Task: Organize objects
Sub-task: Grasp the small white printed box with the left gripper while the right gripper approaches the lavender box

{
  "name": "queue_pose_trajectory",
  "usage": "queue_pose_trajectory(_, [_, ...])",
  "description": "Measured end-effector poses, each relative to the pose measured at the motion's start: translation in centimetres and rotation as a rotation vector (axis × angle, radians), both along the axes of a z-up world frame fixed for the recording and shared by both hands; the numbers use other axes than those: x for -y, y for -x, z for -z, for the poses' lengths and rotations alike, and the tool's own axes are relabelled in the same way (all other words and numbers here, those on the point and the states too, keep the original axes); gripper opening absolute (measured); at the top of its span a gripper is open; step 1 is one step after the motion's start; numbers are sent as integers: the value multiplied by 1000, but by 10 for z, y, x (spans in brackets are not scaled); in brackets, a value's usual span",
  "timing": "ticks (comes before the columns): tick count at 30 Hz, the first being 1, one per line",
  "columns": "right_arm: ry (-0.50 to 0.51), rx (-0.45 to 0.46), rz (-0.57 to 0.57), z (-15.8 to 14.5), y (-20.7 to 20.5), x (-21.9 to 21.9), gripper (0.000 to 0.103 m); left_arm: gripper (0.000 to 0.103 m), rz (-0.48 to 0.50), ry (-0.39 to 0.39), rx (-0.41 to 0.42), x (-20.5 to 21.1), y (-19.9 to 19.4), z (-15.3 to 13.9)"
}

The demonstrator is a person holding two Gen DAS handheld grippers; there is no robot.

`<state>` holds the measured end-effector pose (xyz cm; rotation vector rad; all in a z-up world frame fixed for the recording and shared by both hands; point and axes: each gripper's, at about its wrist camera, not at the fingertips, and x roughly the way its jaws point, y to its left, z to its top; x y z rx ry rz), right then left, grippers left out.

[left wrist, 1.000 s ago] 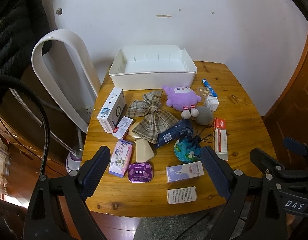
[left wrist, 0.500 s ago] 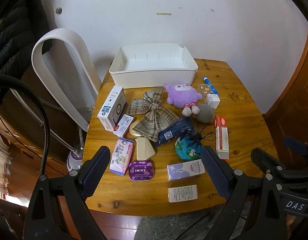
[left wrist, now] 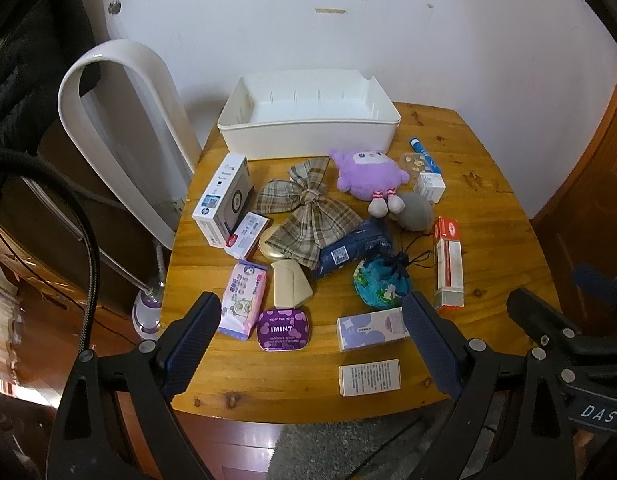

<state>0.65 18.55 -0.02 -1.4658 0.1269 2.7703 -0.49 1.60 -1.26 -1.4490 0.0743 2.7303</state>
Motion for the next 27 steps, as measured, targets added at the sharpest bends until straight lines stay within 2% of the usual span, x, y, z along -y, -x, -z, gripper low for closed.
queue_pose_trajectory(5, [-13, 3, -10, 4, 1, 2, 103, 94, 8, -14, 30, 0, 3, 6])
queue_pose_trajectory(10, [-31, -1, -4, 8, 6, -4, 103, 94, 62, -28, 68, 1, 8, 16])
queue_pose_trajectory(16, [-18, 33, 36, 26, 15, -24, 102, 94, 216, -13, 157, -4, 10, 46])
queue_pose_trajectory(18, [-4, 33, 40, 32, 17, -28, 97, 94, 267, -9, 173, -6, 8, 57])
queue_pose_trajectory(22, [34, 32, -28, 46, 23, -29, 90, 94, 390, -19, 214, -12, 2, 81])
queue_pose_trajectory(27, [74, 58, -125, 70, 29, -24, 88, 94, 531, -29, 242, -21, -4, 108])
